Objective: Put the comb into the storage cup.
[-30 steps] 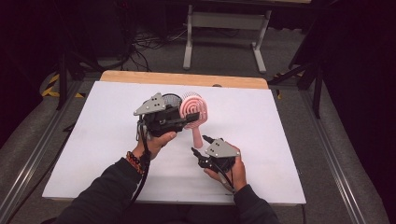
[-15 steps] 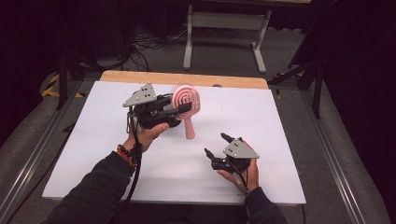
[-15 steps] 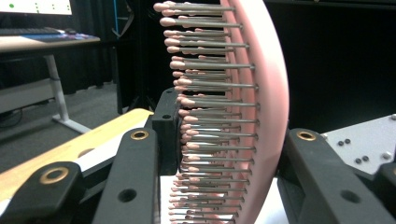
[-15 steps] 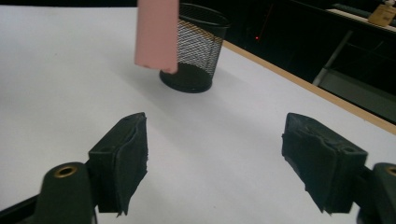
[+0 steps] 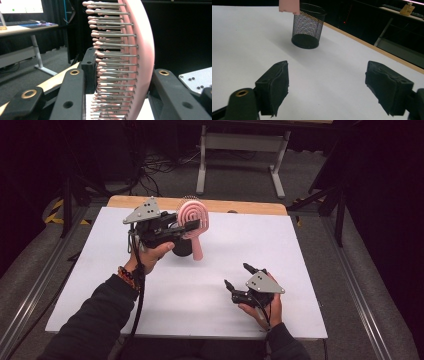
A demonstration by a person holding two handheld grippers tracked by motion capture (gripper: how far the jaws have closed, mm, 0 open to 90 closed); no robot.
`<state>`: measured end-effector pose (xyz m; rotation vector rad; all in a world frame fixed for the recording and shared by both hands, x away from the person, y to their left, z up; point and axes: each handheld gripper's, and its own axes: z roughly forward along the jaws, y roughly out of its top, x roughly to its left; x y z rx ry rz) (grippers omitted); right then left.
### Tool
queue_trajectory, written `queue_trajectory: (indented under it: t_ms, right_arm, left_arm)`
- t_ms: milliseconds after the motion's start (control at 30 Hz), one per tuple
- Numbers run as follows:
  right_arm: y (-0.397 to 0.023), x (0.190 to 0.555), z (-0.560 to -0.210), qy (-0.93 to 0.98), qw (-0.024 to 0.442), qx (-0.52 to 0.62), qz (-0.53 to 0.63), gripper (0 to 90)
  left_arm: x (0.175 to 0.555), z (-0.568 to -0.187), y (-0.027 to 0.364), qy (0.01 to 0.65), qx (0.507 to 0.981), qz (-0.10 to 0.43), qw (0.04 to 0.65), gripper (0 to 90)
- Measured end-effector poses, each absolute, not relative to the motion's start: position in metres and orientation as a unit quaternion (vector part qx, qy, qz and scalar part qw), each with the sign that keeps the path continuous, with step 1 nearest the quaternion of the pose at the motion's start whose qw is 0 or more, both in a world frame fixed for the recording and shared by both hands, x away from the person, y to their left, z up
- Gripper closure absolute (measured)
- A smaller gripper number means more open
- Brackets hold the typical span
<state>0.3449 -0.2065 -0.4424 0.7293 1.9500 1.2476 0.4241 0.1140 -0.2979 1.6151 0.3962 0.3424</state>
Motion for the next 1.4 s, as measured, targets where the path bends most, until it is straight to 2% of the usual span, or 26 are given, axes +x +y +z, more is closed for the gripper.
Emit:
queue_trajectory:
  t_ms: [733,1400]
  right_arm:
    - [-0.214,0.342,-0.442,0.749,0.35,0.285,0.485,17.0]
    - [-0.212,0.342,-0.442,0.759,0.344,0.276,0.479,19.3]
  left_arm:
    - [0.446,-0.271,0.137,0.181,0.71,0.194,0.652,62.0]
    - [0.479,-0.283,0.149,0.24,0.695,0.199,0.648,62.0]
